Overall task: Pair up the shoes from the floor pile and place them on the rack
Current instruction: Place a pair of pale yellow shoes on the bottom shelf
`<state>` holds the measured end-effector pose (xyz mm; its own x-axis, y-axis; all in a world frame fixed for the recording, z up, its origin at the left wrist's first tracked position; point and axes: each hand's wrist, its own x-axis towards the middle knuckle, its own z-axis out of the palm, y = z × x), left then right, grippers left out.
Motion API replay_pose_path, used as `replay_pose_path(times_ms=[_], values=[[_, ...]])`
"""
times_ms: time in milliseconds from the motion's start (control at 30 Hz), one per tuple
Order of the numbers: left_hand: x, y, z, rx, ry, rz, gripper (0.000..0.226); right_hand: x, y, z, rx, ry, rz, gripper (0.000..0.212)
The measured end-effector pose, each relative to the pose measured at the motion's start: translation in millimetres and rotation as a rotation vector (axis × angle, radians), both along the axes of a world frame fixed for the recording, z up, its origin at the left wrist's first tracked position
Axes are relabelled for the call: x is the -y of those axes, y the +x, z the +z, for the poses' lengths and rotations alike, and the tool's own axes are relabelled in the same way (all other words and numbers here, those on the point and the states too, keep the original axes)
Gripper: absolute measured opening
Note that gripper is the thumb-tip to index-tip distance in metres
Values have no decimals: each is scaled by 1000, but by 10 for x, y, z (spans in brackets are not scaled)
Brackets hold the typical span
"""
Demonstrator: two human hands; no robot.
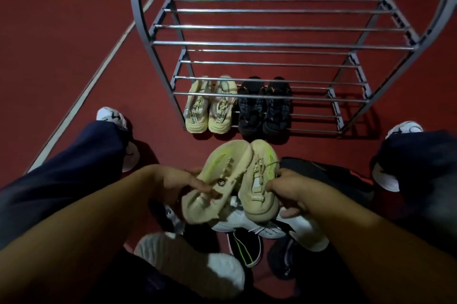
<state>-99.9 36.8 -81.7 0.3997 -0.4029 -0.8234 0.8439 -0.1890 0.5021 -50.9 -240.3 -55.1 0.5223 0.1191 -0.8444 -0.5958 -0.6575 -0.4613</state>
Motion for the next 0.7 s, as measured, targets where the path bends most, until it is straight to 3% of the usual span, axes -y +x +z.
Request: replay_pose_path(times_ms=[67, 167, 200, 300, 367, 467, 567, 700], values=[[24, -26, 126, -65, -77, -167, 49, 5, -31, 2, -89, 24, 40, 32], [210, -96, 247, -46, 199, -341, 20, -33, -73, -58, -96, 80, -17, 51], [238, -118, 208, 4, 301, -343, 20, -66, -107, -65, -90, 101, -45, 50], [199, -160, 51, 87, 436, -275, 49, -179, -239, -76, -114, 172, -121, 27], [142, -143, 79, 126, 366, -188, 48, -239, -310, -92, -121, 199, -176, 30], [163, -66, 256, 157, 182, 3, 29, -256, -316, -47, -69, 213, -287, 32], [258, 78, 320, 182, 34, 165, 30, -179, -234, 40, 4, 215, -406, 23], [582, 309, 360, 185, -31, 216, 35, 40, -25, 68, 135, 190, -515, 33]])
